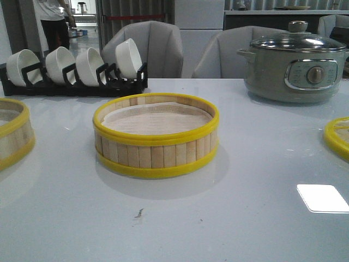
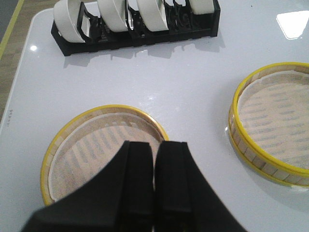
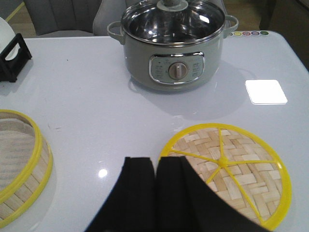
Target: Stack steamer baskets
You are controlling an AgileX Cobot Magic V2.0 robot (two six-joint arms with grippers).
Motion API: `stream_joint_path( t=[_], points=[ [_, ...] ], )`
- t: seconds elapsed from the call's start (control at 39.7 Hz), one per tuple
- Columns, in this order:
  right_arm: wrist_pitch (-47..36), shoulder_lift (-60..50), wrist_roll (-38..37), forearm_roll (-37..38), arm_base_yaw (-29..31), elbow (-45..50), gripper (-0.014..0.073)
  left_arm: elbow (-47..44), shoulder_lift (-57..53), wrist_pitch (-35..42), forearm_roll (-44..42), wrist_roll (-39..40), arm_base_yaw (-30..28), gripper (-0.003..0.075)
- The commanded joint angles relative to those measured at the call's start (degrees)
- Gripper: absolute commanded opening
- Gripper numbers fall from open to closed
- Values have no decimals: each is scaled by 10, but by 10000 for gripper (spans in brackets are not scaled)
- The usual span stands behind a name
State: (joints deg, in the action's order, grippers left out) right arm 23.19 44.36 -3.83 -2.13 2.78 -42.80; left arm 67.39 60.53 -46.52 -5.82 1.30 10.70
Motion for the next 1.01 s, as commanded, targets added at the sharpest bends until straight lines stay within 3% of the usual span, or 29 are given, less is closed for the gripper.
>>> stream_joint_path(
  t=[0.0, 0.13, 0.2, 0.38, 0.45, 0.53, 0.66, 0.98],
  points=[
    [-51, 0, -2, -5, 0, -24, 102, 20, -9, 21, 10, -20, 4, 87],
    [-51, 0, -2, -5, 0, -24, 339, 20, -9, 20, 16, -28, 4, 88],
    [-51, 0, -2, -5, 0, -24, 433, 20, -8, 20, 26, -28, 4, 130],
    [-44, 0, -2, -5, 0, -24, 435, 17, 18, 17, 26, -28, 4, 438],
    [-37, 0, -2, -5, 0, -24, 435, 13, 37, 15, 34, -18, 4, 507],
    [-28, 0, -2, -5, 0, -24, 435, 6, 56, 13, 38, 25, 4, 496],
    [-2, 0, -2, -5, 0, -24, 435, -4, 106, 13, 38, 32, 4, 441],
    [5, 2, -2, -5, 0, -24, 435, -4, 226, 72, 38, 32, 4, 438]
  ],
)
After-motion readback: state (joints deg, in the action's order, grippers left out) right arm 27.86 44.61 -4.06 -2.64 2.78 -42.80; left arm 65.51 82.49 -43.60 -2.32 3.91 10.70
